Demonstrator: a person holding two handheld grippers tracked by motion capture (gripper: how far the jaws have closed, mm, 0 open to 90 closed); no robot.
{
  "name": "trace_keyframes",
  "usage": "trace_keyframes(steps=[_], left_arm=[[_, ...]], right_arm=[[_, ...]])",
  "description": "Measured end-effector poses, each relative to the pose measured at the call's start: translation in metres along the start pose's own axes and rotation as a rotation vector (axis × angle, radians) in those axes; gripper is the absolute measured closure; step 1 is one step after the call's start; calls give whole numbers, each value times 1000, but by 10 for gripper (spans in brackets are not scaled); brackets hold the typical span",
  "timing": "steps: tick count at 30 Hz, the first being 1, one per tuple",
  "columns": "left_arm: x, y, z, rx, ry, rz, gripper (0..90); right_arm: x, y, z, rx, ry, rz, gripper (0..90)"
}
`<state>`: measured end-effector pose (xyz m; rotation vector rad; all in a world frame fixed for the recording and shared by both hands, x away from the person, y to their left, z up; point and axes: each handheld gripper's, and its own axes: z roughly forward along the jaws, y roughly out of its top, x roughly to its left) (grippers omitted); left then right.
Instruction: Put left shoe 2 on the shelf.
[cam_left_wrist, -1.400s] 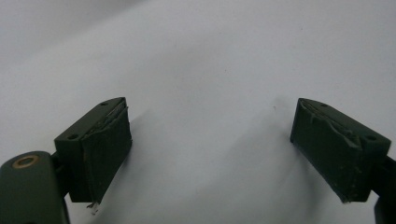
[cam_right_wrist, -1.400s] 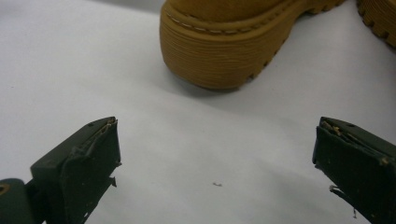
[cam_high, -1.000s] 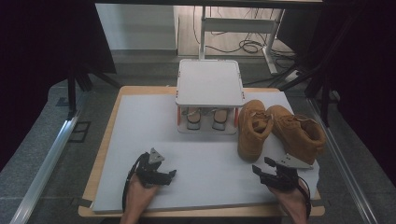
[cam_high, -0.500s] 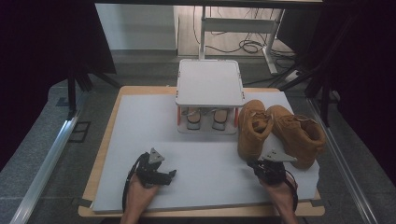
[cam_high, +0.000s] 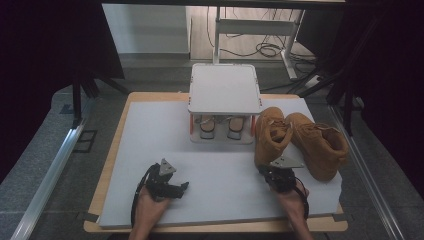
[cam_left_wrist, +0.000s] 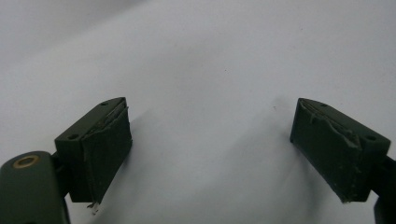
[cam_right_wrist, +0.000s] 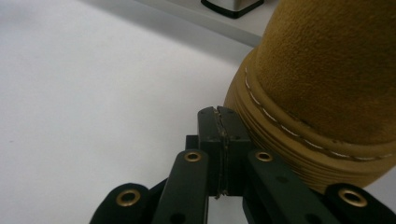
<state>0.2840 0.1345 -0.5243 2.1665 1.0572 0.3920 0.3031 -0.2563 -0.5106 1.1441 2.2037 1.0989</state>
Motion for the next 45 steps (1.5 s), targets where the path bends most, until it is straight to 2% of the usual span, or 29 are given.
trace_keyframes(steps=[17, 32, 45], left_arm=[[0, 0, 0, -1, 1, 0, 122], [0, 0, 0, -1, 1, 1, 123], [0, 0, 0, -1, 1, 1, 123]], right_arm=[[0, -1, -2, 10, -23, -27, 900], [-11, -9, -14, 17, -40, -31, 900], [-24, -18, -28, 29, -79, -25, 900]])
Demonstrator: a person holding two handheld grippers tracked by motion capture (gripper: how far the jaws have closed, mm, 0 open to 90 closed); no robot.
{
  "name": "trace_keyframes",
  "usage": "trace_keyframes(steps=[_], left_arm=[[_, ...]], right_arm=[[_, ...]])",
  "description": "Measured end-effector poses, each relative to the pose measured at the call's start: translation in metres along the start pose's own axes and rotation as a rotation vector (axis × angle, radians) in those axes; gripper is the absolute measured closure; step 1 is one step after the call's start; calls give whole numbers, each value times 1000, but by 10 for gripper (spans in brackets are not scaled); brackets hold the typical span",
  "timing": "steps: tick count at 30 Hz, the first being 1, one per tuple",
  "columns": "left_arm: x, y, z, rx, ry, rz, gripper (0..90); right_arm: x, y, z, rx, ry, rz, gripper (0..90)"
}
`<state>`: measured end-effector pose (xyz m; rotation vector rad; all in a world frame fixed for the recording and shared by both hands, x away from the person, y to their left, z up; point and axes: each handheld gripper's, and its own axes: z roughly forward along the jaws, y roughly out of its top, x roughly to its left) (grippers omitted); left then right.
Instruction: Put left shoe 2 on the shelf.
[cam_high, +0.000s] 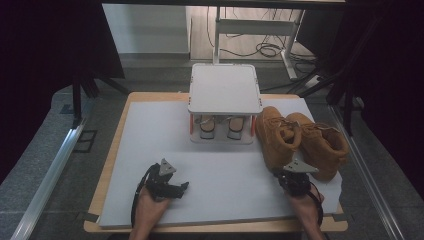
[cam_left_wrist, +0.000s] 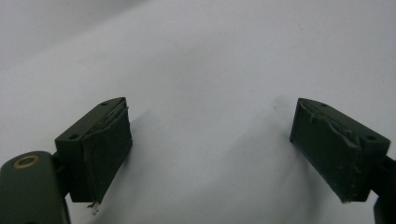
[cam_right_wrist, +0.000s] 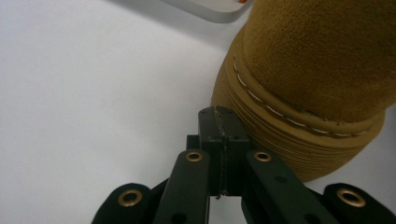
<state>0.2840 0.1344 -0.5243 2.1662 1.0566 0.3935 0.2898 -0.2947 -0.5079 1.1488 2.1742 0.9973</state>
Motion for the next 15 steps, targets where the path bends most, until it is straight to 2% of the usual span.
trace_keyframes(steps=[11, 15], left_arm=[[0, 0, 0, 0, 0, 0, 123], [0, 0, 0, 0, 0, 0, 123]], right_arm=[[-17, -10, -10, 3, -42, 25, 900], [-22, -15, -12, -23, -37, 45, 900]])
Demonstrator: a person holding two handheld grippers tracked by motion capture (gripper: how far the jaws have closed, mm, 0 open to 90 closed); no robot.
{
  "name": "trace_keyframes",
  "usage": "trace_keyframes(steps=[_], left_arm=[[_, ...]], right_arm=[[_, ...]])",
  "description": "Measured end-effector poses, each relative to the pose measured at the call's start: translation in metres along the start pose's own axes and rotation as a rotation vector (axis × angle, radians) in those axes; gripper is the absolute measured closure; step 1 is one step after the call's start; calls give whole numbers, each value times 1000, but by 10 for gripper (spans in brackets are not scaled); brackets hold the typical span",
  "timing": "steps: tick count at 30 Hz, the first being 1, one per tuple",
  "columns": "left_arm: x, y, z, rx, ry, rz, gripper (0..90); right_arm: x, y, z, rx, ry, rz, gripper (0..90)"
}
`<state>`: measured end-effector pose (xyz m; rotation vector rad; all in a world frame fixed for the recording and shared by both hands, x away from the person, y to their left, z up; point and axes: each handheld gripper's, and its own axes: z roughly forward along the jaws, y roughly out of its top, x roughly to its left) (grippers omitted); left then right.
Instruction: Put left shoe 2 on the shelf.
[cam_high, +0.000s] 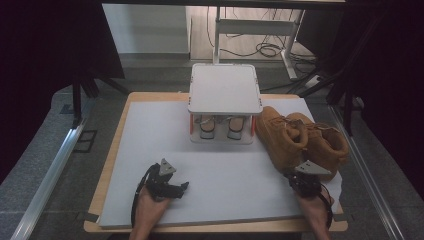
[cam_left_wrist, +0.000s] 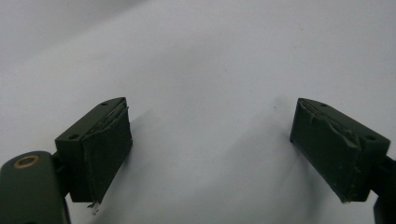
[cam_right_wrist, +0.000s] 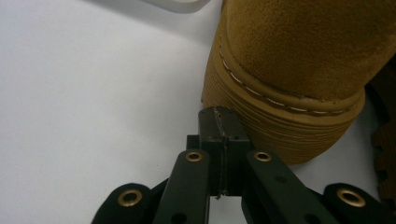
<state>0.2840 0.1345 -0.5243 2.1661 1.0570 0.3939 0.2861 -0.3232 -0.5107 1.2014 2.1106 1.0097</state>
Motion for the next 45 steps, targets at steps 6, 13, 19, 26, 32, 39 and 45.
trace_keyframes(steps=[6, 13, 19, 26, 32, 39, 45], left_arm=[[0, 0, 0, -1, 0, 0, 124], [0, 0, 0, -1, 1, 0, 124], [0, 0, 0, -1, 1, 1, 124], [0, 0, 0, -2, 2, 0, 125], [0, 0, 0, -1, 1, 0, 125], [0, 0, 0, -1, 2, 0, 125], [0, 0, 0, -1, 1, 1, 125]], right_arm=[[2, -1, -1, -10, 15, 22, 824], [6, 1, -10, -62, -5, 40, 667], [4, 1, -19, -94, 1, 67, 553], [-4, 0, -25, -156, -1, 109, 409], [-8, 2, -26, -191, -14, 149, 299], [-10, 9, -24, -222, -58, 177, 211], [-12, 18, -24, -264, -87, 191, 161]])
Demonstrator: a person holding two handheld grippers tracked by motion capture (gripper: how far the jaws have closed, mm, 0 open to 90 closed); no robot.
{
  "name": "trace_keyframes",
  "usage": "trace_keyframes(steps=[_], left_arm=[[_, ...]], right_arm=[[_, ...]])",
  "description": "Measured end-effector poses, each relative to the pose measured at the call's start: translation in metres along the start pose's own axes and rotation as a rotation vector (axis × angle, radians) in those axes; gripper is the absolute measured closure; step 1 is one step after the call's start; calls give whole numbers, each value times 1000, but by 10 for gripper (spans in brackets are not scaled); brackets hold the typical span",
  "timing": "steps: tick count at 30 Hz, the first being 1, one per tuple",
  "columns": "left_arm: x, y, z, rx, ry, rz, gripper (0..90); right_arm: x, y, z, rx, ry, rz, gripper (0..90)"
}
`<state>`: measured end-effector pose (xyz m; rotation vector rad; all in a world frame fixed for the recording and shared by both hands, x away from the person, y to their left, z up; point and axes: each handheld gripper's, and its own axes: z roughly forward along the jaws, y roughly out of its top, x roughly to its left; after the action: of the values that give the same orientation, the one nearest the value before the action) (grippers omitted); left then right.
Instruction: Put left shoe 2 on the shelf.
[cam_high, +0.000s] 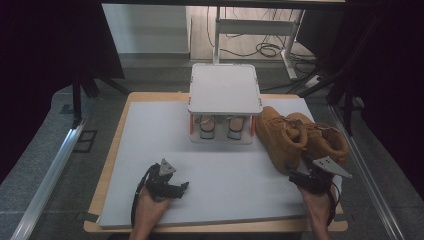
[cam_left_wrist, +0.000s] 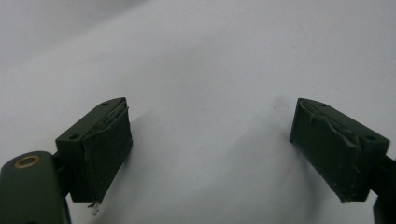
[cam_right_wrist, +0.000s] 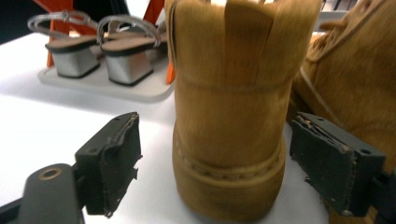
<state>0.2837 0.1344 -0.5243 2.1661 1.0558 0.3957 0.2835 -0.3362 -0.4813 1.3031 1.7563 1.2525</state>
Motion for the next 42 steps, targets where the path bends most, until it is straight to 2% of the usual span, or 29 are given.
trace_keyframes(steps=[15, 18, 24, 33, 36, 42], left_arm=[[0, 0, 0, 0, 0, 0, 125], [0, 0, 0, 0, 1, -1, 125], [0, 0, 0, 0, 1, -1, 125], [0, 0, 0, 0, 1, 1, 126], [0, 0, 0, -1, 2, 1, 126], [0, 0, 0, -1, 2, 1, 126]], right_arm=[[2, 17, 18, -71, -71, 8, 132], [3, 19, 25, -68, -93, -3, 115], [4, 22, 34, -76, -114, 5, 82], [5, 26, 50, -76, -121, -9, 0], [8, 27, 56, -59, -154, -27, 0], [9, 32, 62, -40, -171, -15, 0]])
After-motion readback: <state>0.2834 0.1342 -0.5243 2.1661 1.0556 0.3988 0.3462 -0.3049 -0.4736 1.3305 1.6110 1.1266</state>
